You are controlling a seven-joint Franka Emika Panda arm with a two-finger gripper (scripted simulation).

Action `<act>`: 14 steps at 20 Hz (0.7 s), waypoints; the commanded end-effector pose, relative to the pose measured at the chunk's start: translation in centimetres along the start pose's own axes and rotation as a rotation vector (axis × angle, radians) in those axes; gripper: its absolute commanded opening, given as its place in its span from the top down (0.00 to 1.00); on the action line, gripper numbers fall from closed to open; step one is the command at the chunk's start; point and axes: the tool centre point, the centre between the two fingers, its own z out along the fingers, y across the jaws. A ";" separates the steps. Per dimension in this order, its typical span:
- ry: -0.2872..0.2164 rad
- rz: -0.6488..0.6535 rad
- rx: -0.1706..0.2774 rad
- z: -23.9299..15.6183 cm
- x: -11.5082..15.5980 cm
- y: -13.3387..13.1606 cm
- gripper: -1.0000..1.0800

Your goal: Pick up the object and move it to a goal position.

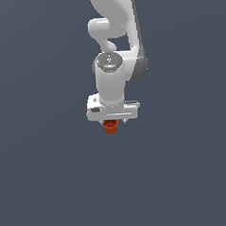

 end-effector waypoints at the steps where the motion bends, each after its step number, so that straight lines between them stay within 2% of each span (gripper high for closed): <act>1: 0.000 0.000 0.000 0.0 0.0 0.0 0.38; 8: 0.006 0.010 -0.001 -0.5 0.2 1.3 0.38; 14: 0.003 -0.006 -0.005 -0.4 0.1 1.3 0.38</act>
